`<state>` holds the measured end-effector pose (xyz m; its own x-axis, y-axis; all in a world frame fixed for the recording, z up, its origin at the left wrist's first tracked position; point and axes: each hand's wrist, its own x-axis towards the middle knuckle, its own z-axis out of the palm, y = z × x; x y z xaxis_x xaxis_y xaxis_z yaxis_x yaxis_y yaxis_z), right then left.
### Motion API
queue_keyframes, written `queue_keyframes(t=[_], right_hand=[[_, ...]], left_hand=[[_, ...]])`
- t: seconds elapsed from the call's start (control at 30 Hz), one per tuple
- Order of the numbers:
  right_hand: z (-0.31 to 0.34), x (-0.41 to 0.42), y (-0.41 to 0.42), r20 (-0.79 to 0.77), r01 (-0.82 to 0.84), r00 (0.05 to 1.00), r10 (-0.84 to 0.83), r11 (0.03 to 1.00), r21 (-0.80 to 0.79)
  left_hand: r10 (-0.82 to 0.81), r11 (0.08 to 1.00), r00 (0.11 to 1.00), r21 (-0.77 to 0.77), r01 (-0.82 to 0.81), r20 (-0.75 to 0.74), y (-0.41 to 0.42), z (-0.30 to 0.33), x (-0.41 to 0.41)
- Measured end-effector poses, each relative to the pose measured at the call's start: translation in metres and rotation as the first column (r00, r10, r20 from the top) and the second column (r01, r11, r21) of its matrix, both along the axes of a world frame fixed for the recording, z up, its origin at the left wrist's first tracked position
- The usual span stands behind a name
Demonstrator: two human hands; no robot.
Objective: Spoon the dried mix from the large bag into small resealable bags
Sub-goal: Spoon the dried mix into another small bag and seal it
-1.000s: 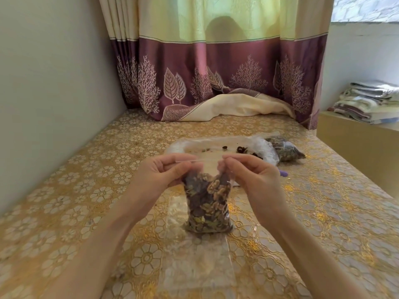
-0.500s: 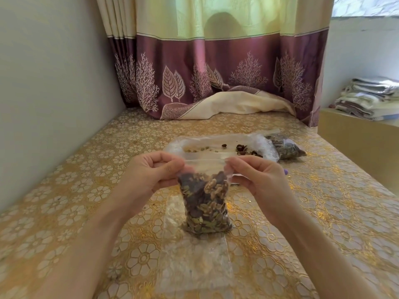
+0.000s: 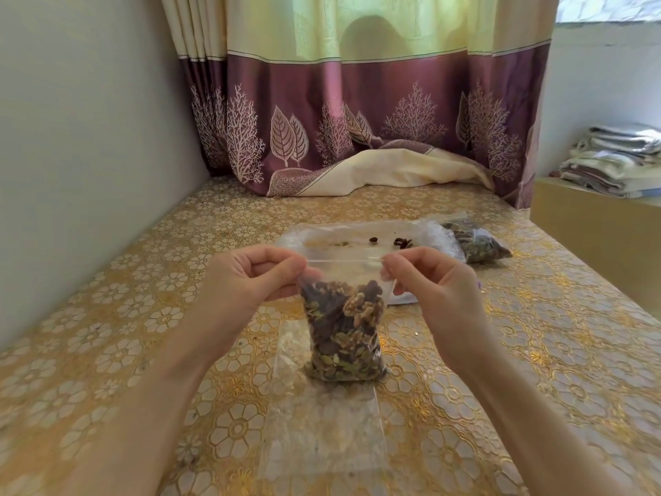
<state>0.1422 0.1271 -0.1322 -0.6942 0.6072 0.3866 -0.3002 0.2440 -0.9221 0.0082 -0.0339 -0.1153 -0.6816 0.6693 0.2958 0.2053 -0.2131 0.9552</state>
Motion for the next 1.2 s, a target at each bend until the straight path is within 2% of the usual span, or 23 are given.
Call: queue_keyframes(t=[0.17,0.4,0.57,0.83,0.97,1.07,1.2], right_hand=[[0.0006,0.0001,-0.0003,0.017,-0.093,0.996,0.093,0.995,0.035],[0.0020,0.0005,0.0010,0.029,-0.092,0.996,0.090,0.993,0.078],[0.0018,0.0019,-0.0001,-0.004,-0.057,0.998,0.058,0.989,0.139],[0.0024,0.0014,-0.0003,0.054,-0.088,0.996,0.077,0.958,0.271],[0.0042,0.0018,-0.0017,0.024,-0.103,0.995,0.100,0.961,0.256],[0.0054,0.0025,-0.0025,-0.014,-0.071,0.997,0.076,0.975,0.211],[0.0060,0.0018,-0.0048,-0.010,0.001,1.000,0.001,0.960,0.280]], left_hand=[[0.063,0.992,0.978,-0.091,-0.082,-0.201,0.0052,-0.0041,0.0028],[0.069,0.993,0.954,-0.073,-0.095,-0.293,0.0056,-0.0040,0.0052],[0.071,0.993,0.944,-0.065,-0.096,-0.322,0.0048,-0.0034,0.0063],[0.058,0.990,0.936,-0.103,-0.099,-0.348,0.0050,-0.0037,0.0079],[0.048,0.992,0.945,-0.092,-0.081,-0.323,0.0023,-0.0025,0.0070],[0.068,0.993,0.931,-0.068,-0.098,-0.359,0.0028,-0.0025,0.0075],[0.070,0.992,0.921,-0.068,-0.104,-0.384,0.0031,-0.0024,0.0102]])
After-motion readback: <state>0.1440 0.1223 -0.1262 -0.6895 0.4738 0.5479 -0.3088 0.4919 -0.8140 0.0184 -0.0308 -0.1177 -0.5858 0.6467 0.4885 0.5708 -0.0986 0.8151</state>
